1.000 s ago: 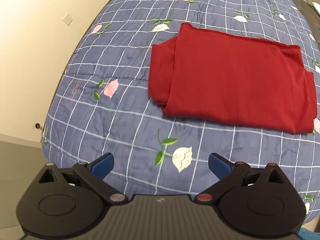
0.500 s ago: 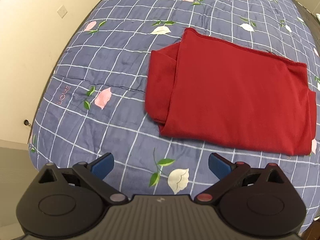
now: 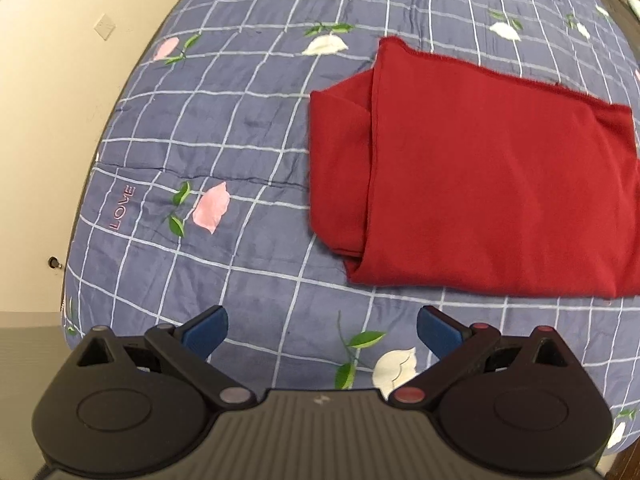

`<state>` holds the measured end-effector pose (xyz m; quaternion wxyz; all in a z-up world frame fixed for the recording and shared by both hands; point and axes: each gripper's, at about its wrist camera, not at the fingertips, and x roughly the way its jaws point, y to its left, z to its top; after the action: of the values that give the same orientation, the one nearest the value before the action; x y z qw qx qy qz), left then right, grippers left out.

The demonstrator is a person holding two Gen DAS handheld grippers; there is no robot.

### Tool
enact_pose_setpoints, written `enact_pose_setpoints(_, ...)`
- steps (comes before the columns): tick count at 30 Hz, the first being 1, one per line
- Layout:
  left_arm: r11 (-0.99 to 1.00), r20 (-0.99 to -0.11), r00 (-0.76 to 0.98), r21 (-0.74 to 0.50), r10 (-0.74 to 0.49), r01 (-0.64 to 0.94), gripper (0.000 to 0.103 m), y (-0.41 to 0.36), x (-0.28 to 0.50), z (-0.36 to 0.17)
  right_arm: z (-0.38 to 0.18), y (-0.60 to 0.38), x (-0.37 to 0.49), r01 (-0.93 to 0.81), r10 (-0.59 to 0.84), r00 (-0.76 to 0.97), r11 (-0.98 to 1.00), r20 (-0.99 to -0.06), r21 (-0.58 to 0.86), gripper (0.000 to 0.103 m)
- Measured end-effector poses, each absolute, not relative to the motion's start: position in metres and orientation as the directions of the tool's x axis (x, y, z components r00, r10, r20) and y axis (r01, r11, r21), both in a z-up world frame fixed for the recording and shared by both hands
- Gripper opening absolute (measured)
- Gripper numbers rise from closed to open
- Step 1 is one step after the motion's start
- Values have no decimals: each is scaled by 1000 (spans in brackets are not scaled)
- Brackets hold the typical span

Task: Fold small clothes

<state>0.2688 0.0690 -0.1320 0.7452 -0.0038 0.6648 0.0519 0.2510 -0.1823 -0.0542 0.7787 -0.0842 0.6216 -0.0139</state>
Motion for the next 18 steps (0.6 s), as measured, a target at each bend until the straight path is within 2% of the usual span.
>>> enact_pose_setpoints(18, 997, -995, 79, 57, 61, -50, 102, 59, 309, -142, -122, -167, 272, -72, -105, 104, 991, -989, -113, 102)
